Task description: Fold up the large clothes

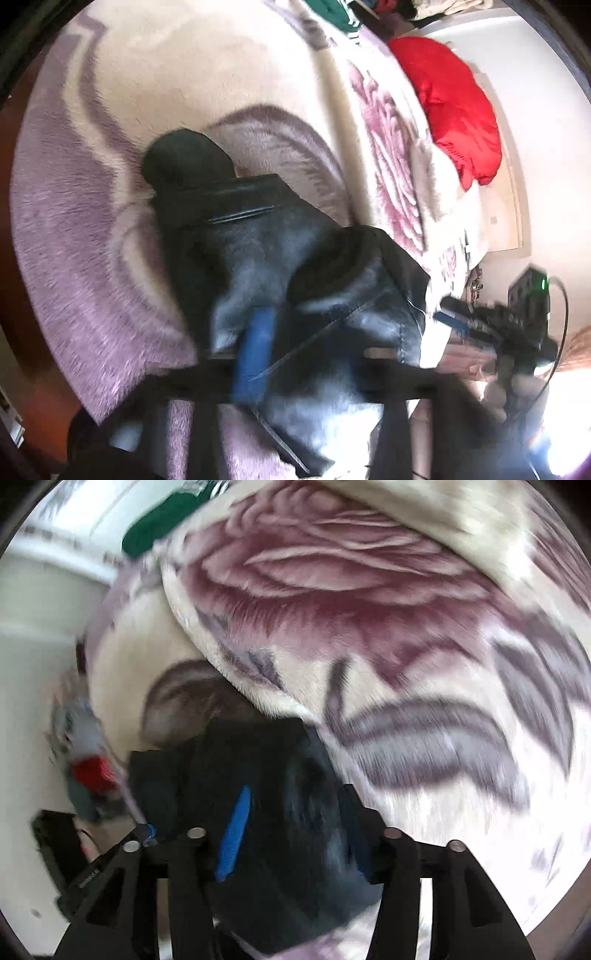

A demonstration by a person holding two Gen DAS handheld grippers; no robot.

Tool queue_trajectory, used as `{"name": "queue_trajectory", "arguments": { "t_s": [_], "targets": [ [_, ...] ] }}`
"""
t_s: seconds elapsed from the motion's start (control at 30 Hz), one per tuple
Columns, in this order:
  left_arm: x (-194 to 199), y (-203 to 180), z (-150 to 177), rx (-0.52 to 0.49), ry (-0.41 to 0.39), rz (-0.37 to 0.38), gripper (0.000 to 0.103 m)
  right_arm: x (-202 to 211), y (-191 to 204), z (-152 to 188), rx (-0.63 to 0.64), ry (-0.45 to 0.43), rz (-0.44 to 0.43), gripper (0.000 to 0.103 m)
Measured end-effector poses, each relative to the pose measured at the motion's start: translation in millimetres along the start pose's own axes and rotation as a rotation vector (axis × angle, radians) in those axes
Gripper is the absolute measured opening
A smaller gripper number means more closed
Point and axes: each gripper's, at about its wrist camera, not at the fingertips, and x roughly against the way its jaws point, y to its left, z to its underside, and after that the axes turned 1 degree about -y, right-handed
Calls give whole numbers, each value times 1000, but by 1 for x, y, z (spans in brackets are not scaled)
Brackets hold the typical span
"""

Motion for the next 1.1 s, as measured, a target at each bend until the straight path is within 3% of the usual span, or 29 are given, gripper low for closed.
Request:
{"name": "queue_trajectory", "arguments": {
  "t_s": [0.1,0.2,0.27,0.37,0.43,0.47,0.5,0.57,0.67,0.8,0.9,1.0,1.1],
  "targets": [
    [9,14,15,33,-2,0,73,13,-21,50,-109,50,-46,54],
    [-11,19,33,103,42,-2,73,-21,-39,112,-241,214,-150,55],
    [-20,25,43,140,58,5,73,-49,-47,147,-329,262,-204,56],
    [-28,32,53,159,76,7,73,-84,-54,173,-372,191,-221,61],
    [-32,40,58,182,87,10,73,-105,-60,178,-383,190,-193,62],
    [-31,44,58,190,89,21,73,-107,-65,181,-412,195,-222,62],
    [-35,45,57,199,93,34,73,-104,-69,184,-433,198,-263,62],
    [-40,48,54,210,91,68,73,-84,-75,188,-418,176,-324,74],
    [-48,49,44,217,66,107,73,-55,-99,189,-437,102,-354,85],
    [-56,54,19,255,-10,155,73,-53,-135,186,-497,78,-458,85],
    [-67,58,2,288,1,193,73,-69,-147,192,-558,78,-517,85],
    [-73,50,-6,251,28,193,73,-72,-150,215,-645,23,-612,85],
    [-74,40,-9,168,61,174,73,-79,-148,242,-711,-23,-691,92]
  ]
}}
